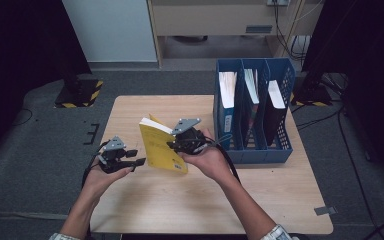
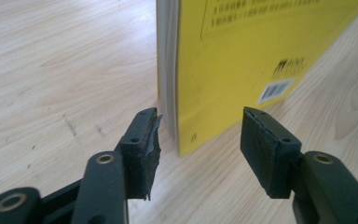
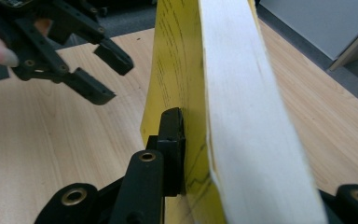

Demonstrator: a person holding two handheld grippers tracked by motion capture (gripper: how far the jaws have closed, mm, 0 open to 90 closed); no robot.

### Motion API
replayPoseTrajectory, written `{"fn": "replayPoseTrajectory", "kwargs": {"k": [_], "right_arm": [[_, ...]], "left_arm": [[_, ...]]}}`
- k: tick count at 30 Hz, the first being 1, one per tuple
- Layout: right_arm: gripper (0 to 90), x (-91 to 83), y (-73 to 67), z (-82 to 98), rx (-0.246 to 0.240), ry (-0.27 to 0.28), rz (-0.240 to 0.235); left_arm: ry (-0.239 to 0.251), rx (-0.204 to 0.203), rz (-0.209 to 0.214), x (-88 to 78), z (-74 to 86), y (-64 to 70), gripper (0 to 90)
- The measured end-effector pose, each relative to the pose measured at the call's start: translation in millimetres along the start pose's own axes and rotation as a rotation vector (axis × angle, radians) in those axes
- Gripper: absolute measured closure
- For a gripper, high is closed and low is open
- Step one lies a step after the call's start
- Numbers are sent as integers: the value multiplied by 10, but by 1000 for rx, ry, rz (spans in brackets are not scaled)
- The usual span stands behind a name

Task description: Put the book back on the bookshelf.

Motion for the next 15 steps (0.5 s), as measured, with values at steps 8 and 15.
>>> {"fn": "replayPoseTrajectory", "kwargs": {"k": [8, 15], "right_arm": [[721, -39, -43, 15, 18, 13, -47], [697, -56, -67, 5, 39, 22, -81]], "left_arm": [[-55, 16, -69, 68, 232, 39, 348], [-90, -9, -93, 132, 396, 18, 245]]}}
Point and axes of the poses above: each handheld gripper's, and its own axes: x roughly forward along the jaws, z roughly out of its underside, y roughly to its right, the point moved 3 cm from there along x, roughly forward along the jaws, and after that the axes turned 5 degrees about z, right-handed, at the moved point
